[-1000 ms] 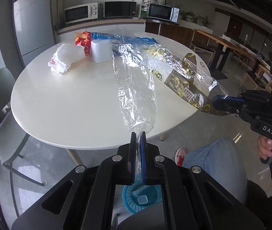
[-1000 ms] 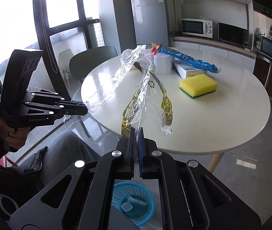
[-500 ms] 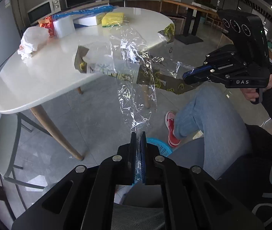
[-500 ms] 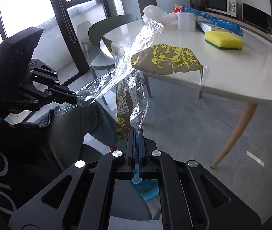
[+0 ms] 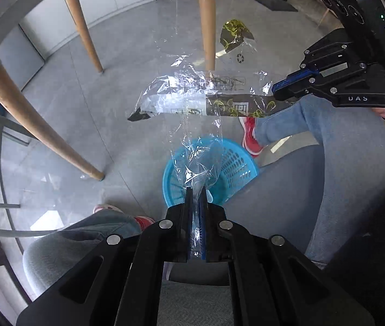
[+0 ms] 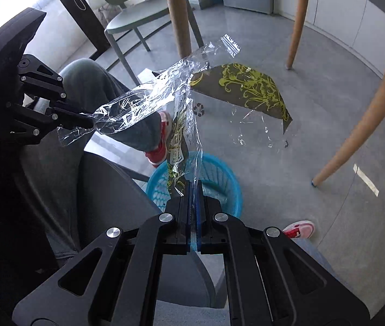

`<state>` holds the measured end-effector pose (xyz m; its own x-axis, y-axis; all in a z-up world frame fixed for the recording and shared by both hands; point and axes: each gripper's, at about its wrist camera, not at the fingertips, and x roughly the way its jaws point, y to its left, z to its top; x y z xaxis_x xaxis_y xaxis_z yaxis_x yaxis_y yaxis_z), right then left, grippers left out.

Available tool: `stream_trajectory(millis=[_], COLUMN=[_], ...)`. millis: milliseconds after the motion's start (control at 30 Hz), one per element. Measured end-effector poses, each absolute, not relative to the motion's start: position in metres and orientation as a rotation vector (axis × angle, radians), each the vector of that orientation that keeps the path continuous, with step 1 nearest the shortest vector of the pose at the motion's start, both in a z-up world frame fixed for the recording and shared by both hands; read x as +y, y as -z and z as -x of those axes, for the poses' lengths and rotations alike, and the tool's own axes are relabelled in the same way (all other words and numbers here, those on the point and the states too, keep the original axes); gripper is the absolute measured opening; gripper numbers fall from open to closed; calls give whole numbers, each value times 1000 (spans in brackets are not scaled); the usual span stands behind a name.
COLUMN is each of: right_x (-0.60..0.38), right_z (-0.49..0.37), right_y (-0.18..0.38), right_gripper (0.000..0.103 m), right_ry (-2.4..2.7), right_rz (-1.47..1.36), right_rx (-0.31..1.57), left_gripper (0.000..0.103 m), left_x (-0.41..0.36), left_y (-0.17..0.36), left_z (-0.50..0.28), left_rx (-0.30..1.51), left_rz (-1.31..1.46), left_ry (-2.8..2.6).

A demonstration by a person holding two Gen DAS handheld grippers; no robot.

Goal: Collect trash
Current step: 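Lower the clear bag and gold wrapper into the wastebasket and open both tools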

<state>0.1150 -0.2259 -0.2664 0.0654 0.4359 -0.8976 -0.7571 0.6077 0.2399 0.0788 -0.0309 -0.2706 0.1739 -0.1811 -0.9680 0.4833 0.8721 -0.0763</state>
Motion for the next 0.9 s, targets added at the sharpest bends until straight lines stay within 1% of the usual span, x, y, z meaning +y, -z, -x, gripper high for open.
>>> stream_trajectory(millis=[333, 600, 900], right_x=[-189, -173, -163], right_z=[-146, -169, -161], right_y=[380, 443, 522], right_gripper=[2, 2, 2], right_ry=[-955, -939, -923], right_rz=[373, 407, 474], right_rx=[1481, 1662, 1866], left_gripper=[4, 4, 4], left_x=[-41, -57, -65], left_y=[363, 424, 485], left_z=[-115, -128, -133], left_rx=[1536, 1724, 1921], left_rz=[-275, -331, -417], left_ry=[492, 519, 592])
